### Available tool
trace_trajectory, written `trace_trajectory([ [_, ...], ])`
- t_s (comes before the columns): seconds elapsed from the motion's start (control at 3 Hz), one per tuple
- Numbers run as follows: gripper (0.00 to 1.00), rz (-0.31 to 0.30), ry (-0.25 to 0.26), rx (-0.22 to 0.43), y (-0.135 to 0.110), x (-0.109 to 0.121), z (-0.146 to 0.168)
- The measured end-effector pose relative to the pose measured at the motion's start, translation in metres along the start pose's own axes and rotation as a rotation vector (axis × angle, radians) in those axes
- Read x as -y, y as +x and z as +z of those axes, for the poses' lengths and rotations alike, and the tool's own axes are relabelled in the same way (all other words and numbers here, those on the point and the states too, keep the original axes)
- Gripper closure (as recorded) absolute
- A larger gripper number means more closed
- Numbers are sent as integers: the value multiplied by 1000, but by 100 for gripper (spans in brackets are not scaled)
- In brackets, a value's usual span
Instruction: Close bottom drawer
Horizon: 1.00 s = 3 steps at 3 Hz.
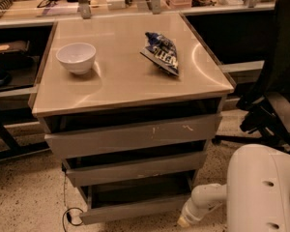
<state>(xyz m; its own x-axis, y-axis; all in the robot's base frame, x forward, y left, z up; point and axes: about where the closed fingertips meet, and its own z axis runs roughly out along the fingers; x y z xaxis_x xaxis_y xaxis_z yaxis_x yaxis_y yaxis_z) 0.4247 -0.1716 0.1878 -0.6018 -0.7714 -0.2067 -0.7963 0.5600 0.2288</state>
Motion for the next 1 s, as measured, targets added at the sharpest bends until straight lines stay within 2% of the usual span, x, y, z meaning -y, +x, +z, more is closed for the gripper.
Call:
trace_trajectory([
  [0.33,100,-16,24,0,-13,18,5],
  [1.0,100,-59,47,1,-40,40,8],
])
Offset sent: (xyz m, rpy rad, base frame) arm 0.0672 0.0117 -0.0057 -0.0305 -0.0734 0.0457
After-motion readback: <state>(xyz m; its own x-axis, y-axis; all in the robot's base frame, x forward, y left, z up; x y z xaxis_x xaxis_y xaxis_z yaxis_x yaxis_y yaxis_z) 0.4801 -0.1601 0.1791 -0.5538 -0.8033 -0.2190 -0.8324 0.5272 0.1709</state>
